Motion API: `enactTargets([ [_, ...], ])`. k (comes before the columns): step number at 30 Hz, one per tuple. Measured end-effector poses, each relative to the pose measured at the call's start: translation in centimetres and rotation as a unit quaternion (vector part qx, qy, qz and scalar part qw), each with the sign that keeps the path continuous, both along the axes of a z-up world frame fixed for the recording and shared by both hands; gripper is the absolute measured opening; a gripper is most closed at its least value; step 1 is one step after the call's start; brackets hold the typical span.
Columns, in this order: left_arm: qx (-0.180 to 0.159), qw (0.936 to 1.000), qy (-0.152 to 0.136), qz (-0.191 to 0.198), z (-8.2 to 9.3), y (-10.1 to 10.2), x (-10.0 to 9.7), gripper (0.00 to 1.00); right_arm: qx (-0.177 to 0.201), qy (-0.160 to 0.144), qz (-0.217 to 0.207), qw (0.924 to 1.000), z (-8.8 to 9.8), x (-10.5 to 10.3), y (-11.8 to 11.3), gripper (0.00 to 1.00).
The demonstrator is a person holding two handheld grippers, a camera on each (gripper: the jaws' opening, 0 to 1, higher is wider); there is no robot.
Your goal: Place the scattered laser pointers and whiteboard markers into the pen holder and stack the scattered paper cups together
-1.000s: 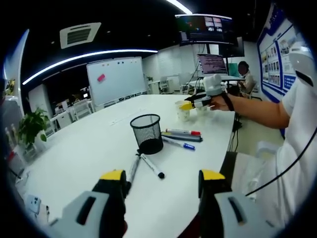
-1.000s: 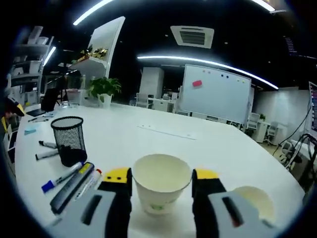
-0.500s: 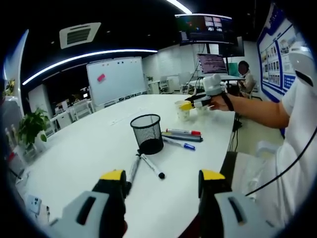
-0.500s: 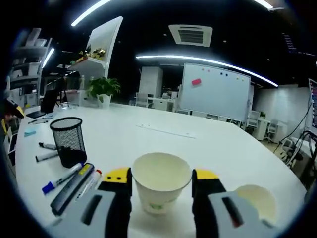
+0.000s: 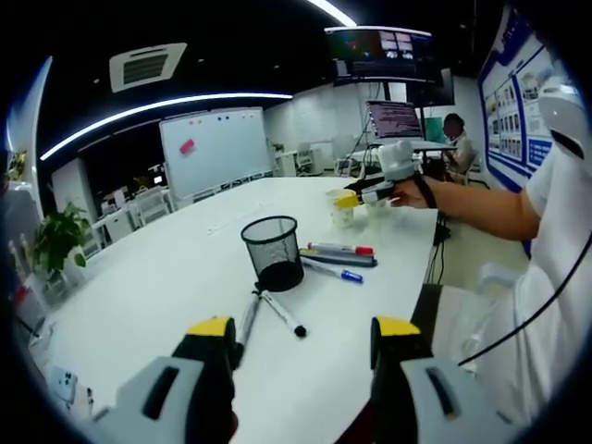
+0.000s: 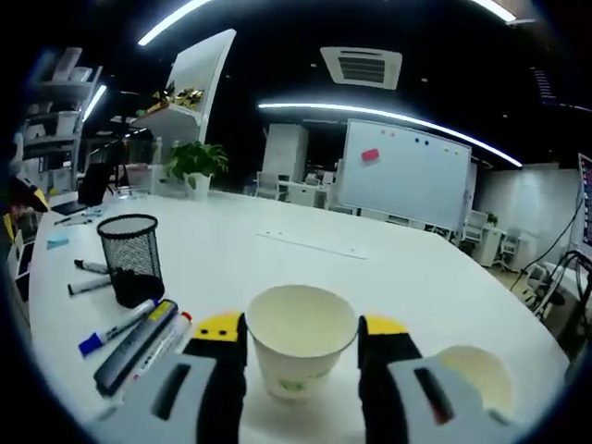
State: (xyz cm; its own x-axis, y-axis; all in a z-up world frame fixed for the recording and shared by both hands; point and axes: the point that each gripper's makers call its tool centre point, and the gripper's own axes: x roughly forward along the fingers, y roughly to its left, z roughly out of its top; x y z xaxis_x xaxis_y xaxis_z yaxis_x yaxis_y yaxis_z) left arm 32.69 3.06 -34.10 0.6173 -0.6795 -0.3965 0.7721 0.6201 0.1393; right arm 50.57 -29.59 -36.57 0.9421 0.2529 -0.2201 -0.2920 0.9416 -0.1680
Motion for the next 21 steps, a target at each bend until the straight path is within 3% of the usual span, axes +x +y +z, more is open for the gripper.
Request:
enactTargets([
  [21,0.0,1.0,0.004,0.003,-0.31,0.08,-0.15,0.6,0.003,-0.017,0.006,0.9998,0.69,-0.15,0.39,0.47],
])
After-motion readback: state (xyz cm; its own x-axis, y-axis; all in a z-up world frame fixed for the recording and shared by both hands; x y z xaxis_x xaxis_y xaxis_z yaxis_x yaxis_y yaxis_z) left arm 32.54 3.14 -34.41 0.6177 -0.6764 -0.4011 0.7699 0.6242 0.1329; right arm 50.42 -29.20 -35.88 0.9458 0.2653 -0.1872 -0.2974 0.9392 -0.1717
